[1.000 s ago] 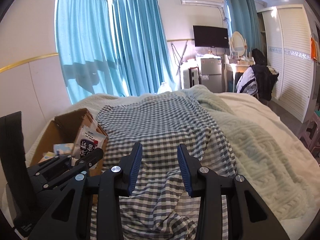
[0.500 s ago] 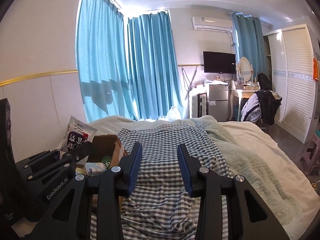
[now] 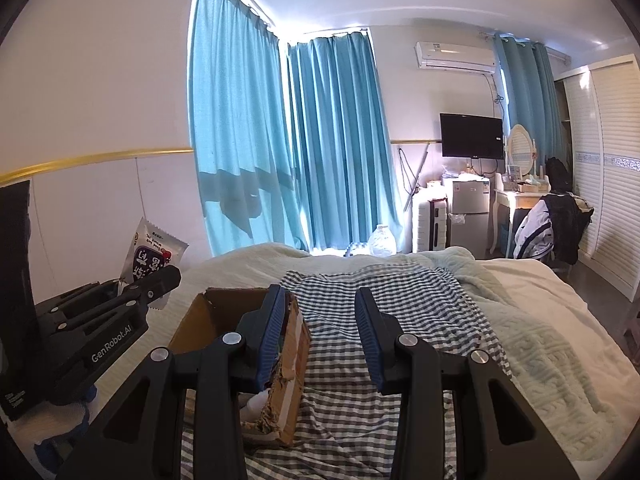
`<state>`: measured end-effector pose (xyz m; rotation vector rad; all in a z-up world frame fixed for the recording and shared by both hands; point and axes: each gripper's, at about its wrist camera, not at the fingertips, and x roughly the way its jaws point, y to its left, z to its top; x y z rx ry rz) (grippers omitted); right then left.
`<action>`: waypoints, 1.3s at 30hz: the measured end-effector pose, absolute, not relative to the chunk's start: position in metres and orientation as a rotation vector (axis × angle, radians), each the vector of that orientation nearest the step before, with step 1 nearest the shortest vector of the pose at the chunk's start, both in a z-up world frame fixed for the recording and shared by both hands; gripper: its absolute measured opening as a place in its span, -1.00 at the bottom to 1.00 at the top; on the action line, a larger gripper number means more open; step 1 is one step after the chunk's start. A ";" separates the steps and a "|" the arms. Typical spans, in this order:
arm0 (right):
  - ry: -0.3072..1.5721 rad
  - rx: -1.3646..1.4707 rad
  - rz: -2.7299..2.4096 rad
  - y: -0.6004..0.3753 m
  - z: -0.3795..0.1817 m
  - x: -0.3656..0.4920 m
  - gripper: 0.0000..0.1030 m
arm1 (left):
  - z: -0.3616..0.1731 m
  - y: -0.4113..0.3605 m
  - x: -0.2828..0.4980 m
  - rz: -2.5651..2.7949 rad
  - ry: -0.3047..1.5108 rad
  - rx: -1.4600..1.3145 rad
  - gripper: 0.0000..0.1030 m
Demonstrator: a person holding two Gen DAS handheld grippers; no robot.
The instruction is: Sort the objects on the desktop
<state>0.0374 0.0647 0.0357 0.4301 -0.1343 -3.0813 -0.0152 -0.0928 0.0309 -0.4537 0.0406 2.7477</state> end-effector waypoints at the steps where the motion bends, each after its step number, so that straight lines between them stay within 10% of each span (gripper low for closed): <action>1: -0.133 0.434 -3.073 0.061 0.034 0.033 -0.30 | 0.028 -0.097 -0.021 2.753 0.039 -0.464 -0.81; 19: -0.106 0.658 -2.937 0.017 -0.049 -0.063 -0.30 | -0.074 -0.129 -0.138 2.790 -0.001 -0.825 -0.73; 24: -0.108 0.738 -2.902 0.014 -0.072 -0.082 -0.30 | -0.095 -0.131 -0.148 2.765 -0.033 -0.881 0.22; 30: -0.133 0.738 -2.922 0.018 -0.071 -0.069 -0.30 | -0.074 -0.134 -0.131 2.799 -0.071 -0.805 0.81; 39: -0.178 0.649 -3.016 0.034 -0.033 -0.005 -0.29 | -0.012 -0.145 -0.066 2.847 -0.117 -0.606 1.00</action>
